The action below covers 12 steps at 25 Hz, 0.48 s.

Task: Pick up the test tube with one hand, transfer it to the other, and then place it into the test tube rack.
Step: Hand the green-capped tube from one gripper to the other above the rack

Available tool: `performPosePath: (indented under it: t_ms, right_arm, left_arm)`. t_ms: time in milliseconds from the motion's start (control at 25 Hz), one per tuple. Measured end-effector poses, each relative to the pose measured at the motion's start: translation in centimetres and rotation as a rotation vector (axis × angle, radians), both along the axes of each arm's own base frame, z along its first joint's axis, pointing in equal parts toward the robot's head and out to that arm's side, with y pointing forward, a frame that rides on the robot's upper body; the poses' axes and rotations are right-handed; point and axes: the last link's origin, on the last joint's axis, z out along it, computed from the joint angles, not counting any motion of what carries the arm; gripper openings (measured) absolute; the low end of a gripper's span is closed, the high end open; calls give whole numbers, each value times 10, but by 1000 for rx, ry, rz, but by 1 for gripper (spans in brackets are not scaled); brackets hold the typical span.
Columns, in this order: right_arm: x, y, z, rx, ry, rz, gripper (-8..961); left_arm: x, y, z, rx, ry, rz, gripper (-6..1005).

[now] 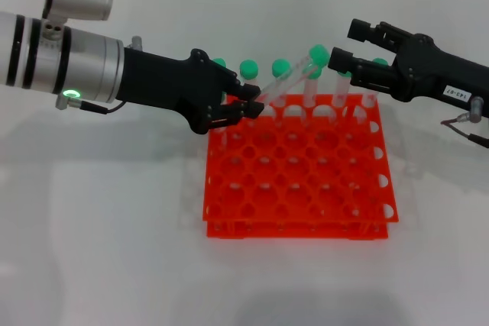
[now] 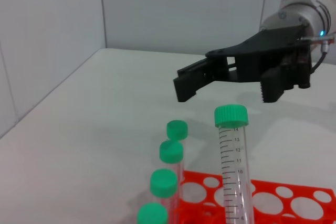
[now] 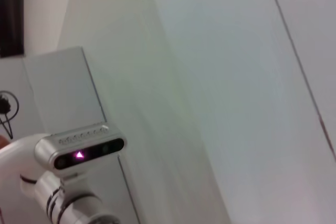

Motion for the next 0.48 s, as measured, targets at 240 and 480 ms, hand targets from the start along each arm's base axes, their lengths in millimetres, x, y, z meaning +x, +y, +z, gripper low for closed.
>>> performPosePath:
  t_ms: [240, 480]
  right_arm:
    - [-1, -5, -7, 15, 55, -3, 821]
    - [-3, -6, -13, 6, 60, 3, 803]
  left_arm:
    - [3, 1, 0, 3, -5, -6, 163]
    - [7, 3, -2, 8, -13, -11, 162]
